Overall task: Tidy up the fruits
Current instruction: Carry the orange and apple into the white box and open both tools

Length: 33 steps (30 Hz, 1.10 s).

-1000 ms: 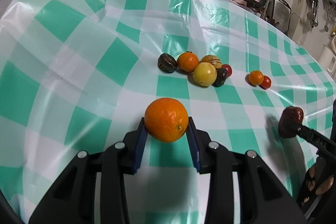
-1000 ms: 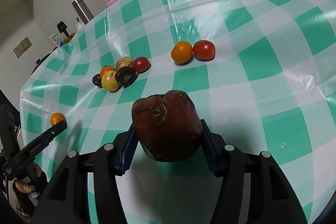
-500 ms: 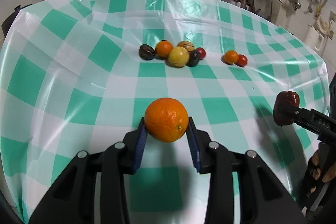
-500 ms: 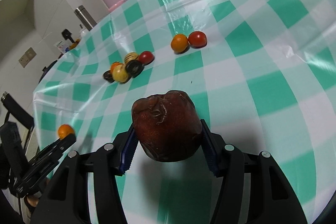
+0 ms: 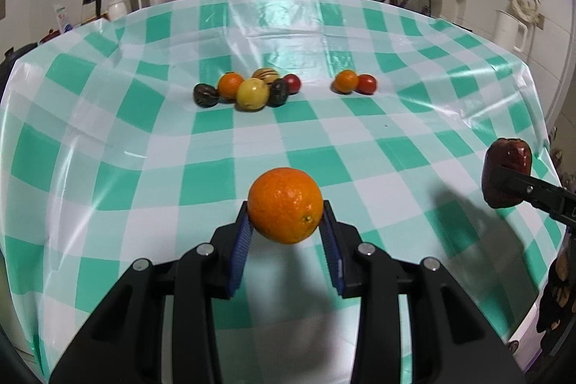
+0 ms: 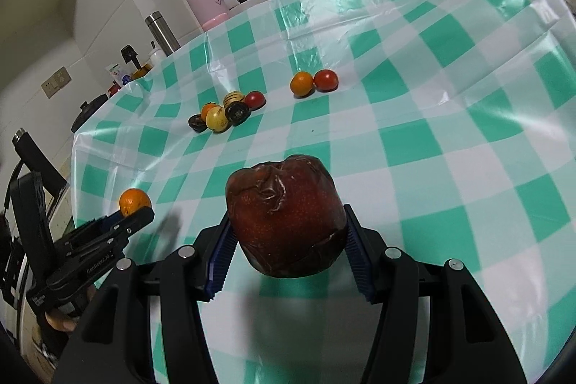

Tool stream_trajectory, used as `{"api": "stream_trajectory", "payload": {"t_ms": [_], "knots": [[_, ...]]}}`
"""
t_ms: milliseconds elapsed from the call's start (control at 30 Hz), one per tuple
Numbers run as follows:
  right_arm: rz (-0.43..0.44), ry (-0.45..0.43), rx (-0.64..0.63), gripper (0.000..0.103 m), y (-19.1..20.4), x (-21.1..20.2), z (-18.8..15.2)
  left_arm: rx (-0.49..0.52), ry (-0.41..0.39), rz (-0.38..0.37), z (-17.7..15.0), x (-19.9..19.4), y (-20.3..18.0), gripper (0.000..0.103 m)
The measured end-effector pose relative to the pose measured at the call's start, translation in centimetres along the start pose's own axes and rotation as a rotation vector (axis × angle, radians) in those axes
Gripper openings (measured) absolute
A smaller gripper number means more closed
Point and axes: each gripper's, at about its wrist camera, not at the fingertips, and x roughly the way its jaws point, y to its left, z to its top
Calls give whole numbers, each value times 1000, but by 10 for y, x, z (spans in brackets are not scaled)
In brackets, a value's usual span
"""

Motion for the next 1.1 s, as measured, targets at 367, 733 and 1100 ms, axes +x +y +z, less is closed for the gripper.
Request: {"api": "stream_trajectory", "payload": {"t_ms": [367,733,1100], "knots": [[-71,-35,11,56,-33,-44,-22,97,7,-27,-3,-4,-37,38],[-172,-73,85,56,-86,-95,-57,270,13,-95,-12,-12,-108,38],[-292,-144,208,56,-148,-148,-83,491,34,-226,-29,-19,-201,38]]}}
